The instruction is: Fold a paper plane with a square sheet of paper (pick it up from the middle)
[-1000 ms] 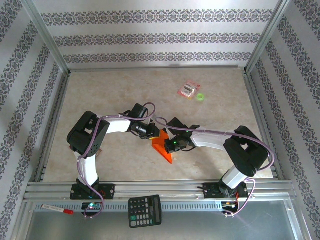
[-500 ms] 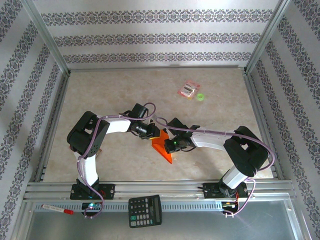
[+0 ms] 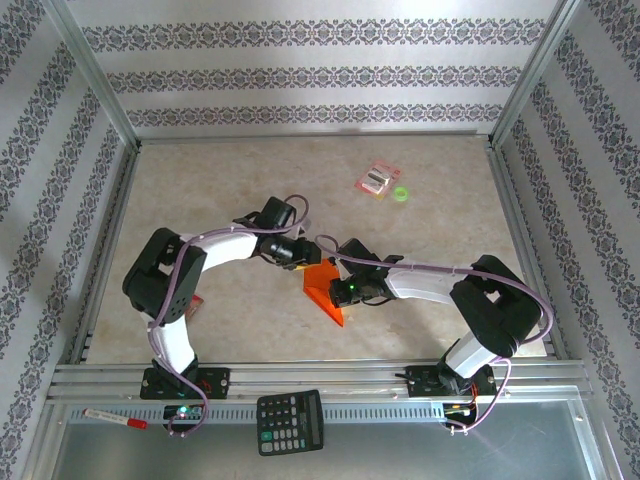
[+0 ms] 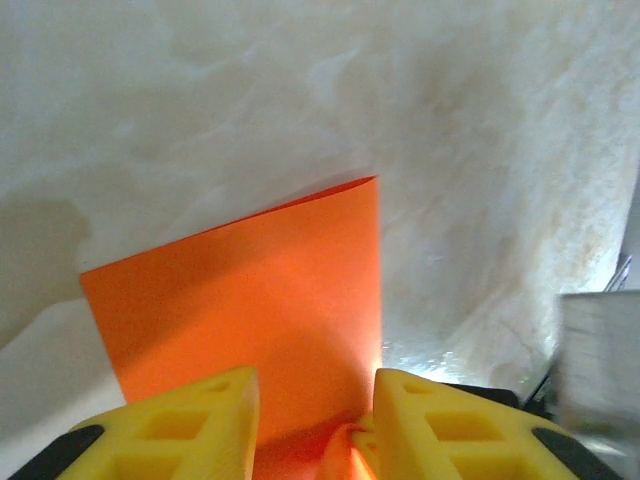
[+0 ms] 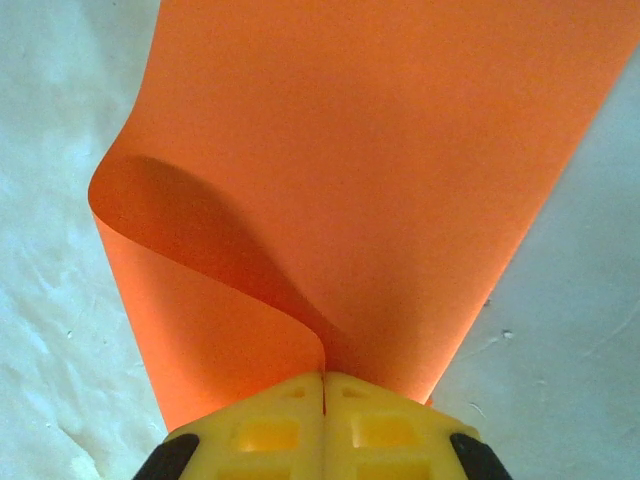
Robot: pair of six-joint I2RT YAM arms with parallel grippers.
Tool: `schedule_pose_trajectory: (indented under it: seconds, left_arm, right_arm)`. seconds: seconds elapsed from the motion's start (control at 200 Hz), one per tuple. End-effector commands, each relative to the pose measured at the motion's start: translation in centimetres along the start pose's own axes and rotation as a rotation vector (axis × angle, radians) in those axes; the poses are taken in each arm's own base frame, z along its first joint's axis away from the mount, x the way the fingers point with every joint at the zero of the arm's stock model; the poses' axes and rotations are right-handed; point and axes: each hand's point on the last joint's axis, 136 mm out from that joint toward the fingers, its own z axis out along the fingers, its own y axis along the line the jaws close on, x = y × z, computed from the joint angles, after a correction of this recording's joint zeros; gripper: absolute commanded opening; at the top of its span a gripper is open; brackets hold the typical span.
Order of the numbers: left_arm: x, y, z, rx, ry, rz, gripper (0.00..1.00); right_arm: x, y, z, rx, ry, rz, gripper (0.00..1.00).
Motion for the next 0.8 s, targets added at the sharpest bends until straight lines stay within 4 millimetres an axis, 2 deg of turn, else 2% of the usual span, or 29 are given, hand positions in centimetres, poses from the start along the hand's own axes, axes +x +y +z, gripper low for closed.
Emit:
schedule_pose_trajectory:
  seconds: [0.0,0.215,0.38,0.53,0.679,0.794]
  left_arm:
    - [-1.1,-1.0,-2.4,-0.021,-0.061,0.021,0.36]
    - [-0.6,-1.2,-4.6,-0.036,-0.119,0.018,0.36]
    - [0.9,-0.7,-5.7,-0.031,-0.151,-0.014,0.35]
    - [2.6,-0.1,-6.3,-0.02,-0.165,-0.04,0.29]
    - [4.5,-1.3,-6.2,0.053,-0.165,-0.036,0.23]
    - [6.3,-2.6,-5.2,0.103,-0.153,-0.015,0.15]
  right_arm:
    - [2.7,-3.5,0.8,0.129,0.077,0.067,0.0]
    - [1.0,-3.4,0.7,0.129,0.044,0.081,0.0]
    - [-0.9,-3.3,0.7,0.126,0.02,0.082,0.0]
    - [-2.3,-3.0,0.8,0.109,0.009,0.073,0.0]
    - [-2.3,-2.6,1.2,0.086,0.022,0.077,0.0]
    - [-1.6,-3.0,1.6,0.086,0.036,0.087,0.0]
